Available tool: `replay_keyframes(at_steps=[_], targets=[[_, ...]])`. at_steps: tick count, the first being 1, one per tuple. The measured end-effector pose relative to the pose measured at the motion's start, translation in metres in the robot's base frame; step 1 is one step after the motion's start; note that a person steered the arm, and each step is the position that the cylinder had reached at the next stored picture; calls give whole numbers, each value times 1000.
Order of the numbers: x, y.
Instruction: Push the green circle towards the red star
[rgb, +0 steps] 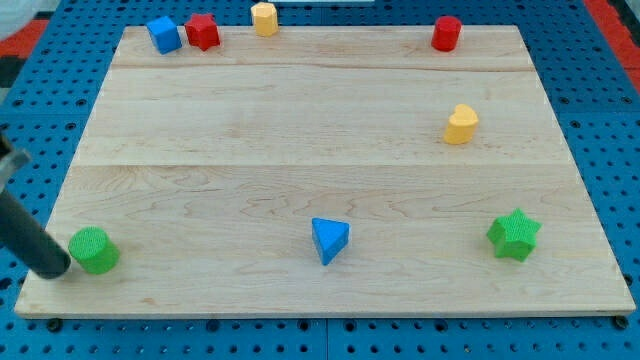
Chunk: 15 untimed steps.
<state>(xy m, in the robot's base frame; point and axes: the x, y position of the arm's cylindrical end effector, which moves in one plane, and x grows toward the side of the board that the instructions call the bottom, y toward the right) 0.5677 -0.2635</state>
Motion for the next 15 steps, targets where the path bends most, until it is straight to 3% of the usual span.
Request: replay_keyframes(at_steps=[1,2,3,4,6,8,9,11,13,15], targets=[[-16,58],[-15,45],[13,60],[5,96],[-57,69],[-68,71],[-94,80],[-80,132],[-141,113],[-172,142]])
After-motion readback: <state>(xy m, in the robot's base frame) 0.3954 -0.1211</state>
